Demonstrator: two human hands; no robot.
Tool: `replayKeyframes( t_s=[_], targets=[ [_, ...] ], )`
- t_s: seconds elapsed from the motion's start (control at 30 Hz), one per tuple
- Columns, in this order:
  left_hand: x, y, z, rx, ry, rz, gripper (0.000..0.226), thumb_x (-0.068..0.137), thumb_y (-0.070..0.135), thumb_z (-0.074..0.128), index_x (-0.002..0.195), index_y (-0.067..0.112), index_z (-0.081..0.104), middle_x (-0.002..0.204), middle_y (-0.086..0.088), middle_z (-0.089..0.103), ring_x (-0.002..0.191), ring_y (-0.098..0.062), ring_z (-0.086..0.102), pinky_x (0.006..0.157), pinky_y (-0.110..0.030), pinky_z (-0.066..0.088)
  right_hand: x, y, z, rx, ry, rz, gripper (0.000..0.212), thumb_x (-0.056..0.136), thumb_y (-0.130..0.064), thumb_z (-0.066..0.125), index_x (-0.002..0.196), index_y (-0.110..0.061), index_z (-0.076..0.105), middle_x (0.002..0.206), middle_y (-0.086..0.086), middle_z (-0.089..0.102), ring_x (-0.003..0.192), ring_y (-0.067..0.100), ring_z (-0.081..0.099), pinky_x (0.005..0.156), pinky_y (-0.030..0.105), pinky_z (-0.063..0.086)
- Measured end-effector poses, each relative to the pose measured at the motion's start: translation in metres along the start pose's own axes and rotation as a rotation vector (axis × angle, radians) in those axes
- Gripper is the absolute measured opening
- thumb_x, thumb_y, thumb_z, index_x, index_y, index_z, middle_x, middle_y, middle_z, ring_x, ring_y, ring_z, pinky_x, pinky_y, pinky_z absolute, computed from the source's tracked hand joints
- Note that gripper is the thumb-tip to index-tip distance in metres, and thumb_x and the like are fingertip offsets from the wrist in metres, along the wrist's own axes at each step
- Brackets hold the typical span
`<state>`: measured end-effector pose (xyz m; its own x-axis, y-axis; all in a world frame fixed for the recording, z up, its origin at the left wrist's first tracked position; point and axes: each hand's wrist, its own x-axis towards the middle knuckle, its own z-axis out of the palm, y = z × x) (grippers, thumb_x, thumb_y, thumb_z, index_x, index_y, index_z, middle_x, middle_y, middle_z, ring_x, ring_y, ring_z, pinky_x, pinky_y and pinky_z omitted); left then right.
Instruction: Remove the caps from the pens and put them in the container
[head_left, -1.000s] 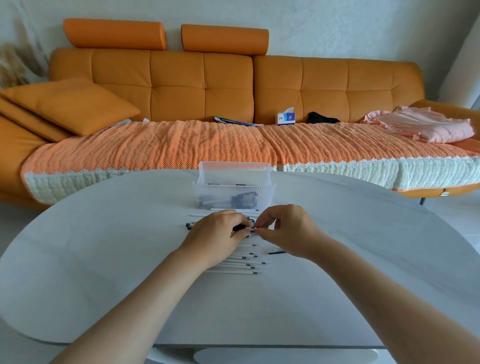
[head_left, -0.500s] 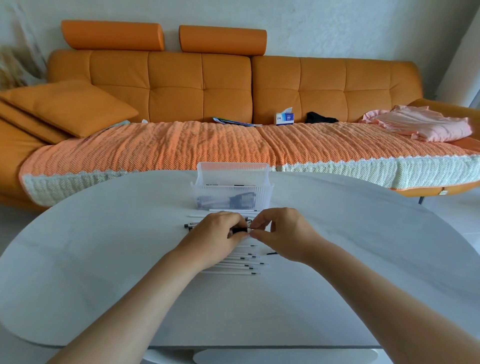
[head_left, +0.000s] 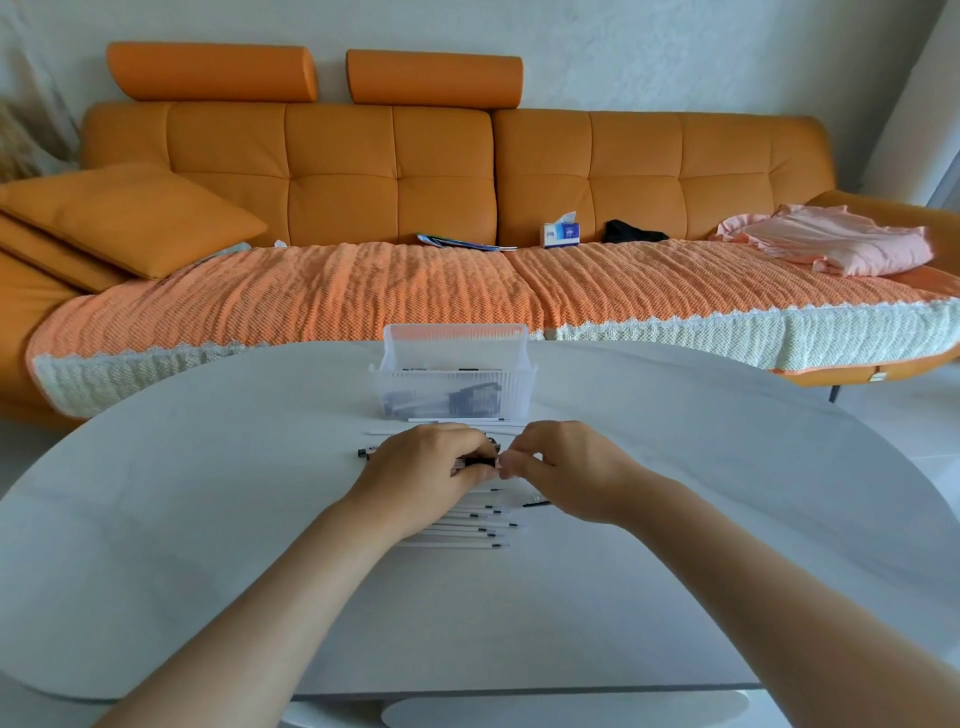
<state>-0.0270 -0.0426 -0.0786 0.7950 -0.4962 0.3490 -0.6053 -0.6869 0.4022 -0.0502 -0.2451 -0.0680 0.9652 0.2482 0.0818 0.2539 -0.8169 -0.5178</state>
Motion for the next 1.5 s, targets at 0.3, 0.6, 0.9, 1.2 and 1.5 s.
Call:
replayKeyframes(
  t_s=[0.3, 0.6, 0.9, 1.2, 1.5],
  targets=[
    [0.005, -0.003, 0.004, -0.081, -0.032, 0.008, 0.009, 0.086, 0.038, 0.070, 0.092, 0.032, 0.070, 0.081, 0.017, 0.063, 0.079, 0.001, 0.057, 0.068, -0.023, 0.045, -0.003, -0.001, -0.007, 0.001, 0.013, 0.008, 0.018, 0.094, -0.042, 0.058, 0.086, -0.031, 0.069, 0.087, -0.013, 0.063, 0.060, 0.000, 0.055, 0.058, 0.024, 0.040],
    [0.004, -0.001, 0.004, -0.078, -0.033, 0.029, 0.010, 0.086, 0.035, 0.071, 0.093, 0.029, 0.071, 0.083, 0.017, 0.064, 0.079, 0.000, 0.058, 0.070, -0.023, 0.047, -0.003, 0.001, -0.007, -0.042, 0.007, -0.023, 0.009, 0.091, -0.041, 0.065, 0.093, -0.033, 0.066, 0.094, -0.018, 0.065, 0.066, -0.003, 0.055, 0.063, 0.021, 0.041],
    [0.005, 0.000, 0.005, -0.079, -0.028, 0.036, 0.008, 0.086, 0.031, 0.072, 0.094, 0.028, 0.072, 0.081, 0.019, 0.062, 0.078, 0.002, 0.056, 0.068, -0.019, 0.044, -0.002, 0.001, -0.007, -0.080, -0.029, -0.014, 0.017, 0.095, -0.042, 0.058, 0.097, -0.032, 0.070, 0.096, -0.013, 0.066, 0.076, 0.004, 0.055, 0.072, 0.030, 0.049],
    [0.005, -0.004, 0.003, -0.079, -0.004, 0.026, 0.012, 0.083, 0.027, 0.075, 0.095, 0.027, 0.072, 0.087, 0.019, 0.062, 0.082, 0.001, 0.057, 0.073, -0.019, 0.046, -0.004, 0.006, -0.017, 0.000, -0.046, 0.063, 0.019, 0.090, -0.049, 0.063, 0.099, -0.036, 0.072, 0.096, -0.016, 0.067, 0.080, 0.002, 0.059, 0.076, 0.026, 0.052],
    [0.000, -0.013, 0.003, -0.065, -0.029, 0.001, 0.016, 0.087, 0.028, 0.070, 0.102, 0.033, 0.072, 0.097, 0.020, 0.065, 0.093, -0.001, 0.059, 0.085, -0.027, 0.050, -0.012, 0.022, -0.019, -0.093, -0.142, 0.083, 0.013, 0.080, -0.045, 0.077, 0.091, -0.040, 0.075, 0.093, -0.020, 0.065, 0.087, 0.000, 0.060, 0.078, 0.022, 0.051]
  ],
)
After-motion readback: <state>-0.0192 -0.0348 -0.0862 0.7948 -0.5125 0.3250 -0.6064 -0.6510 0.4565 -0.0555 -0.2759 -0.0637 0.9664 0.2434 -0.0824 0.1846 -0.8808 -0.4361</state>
